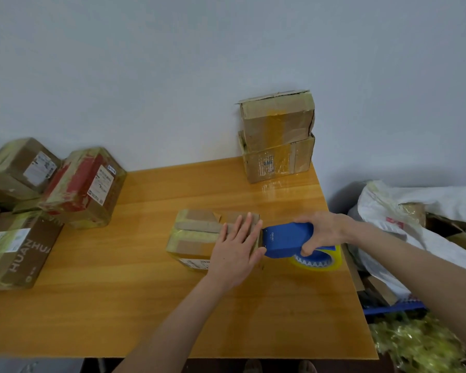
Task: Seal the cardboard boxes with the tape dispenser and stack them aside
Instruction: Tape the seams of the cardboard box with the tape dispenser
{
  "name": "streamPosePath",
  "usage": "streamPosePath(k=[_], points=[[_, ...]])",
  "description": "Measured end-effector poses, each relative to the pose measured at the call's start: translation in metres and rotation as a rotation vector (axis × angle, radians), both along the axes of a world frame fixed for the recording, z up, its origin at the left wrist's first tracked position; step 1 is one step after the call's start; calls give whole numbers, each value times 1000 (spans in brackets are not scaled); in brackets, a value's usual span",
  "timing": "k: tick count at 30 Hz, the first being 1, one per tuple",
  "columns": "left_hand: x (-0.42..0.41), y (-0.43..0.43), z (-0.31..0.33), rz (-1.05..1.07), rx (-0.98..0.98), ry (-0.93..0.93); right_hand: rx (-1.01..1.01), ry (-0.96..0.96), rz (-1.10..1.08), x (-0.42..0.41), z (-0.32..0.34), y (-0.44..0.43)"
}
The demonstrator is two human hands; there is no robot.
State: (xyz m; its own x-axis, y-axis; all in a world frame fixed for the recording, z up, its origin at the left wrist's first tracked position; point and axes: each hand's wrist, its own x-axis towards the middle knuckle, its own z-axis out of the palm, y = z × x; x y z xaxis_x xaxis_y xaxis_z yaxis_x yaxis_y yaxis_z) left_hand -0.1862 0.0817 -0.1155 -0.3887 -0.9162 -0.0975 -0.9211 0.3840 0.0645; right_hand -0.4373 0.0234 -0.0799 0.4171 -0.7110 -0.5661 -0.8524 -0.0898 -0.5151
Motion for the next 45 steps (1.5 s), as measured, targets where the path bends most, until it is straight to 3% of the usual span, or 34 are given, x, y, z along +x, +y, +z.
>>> streamPosePath(k=[6,8,15,18,20,22,25,29,35,41,45], points=[[1,-1,-3,-1,-19,-12,-71,181,-7,0,-9,4],[0,-1,-2,-5,-18,-22,-49,161,-50,-4,-14,7],[0,-2,10,-7,80,-6,-50,-121,-406,-4,-11,9],[7,-5,21,71,187,244,-36,-339,-718,4,-25,18],[22,-7,28,176,110,357,25,-456,-899,11,-36,26],[35,-8,33,243,-27,327,95,-540,-1025,19,-46,31],[22,-6,34,216,9,221,142,-625,-1136,33,-55,34],[-2,0,14,198,131,1,74,-650,-1144,43,-58,35],[27,-9,22,77,153,-11,9,-677,-1185,43,-58,36],[9,6,21,412,86,-1,-149,-661,-1151,59,-40,28],[45,12,14,619,56,-15,-275,-685,-1032,63,-19,15]])
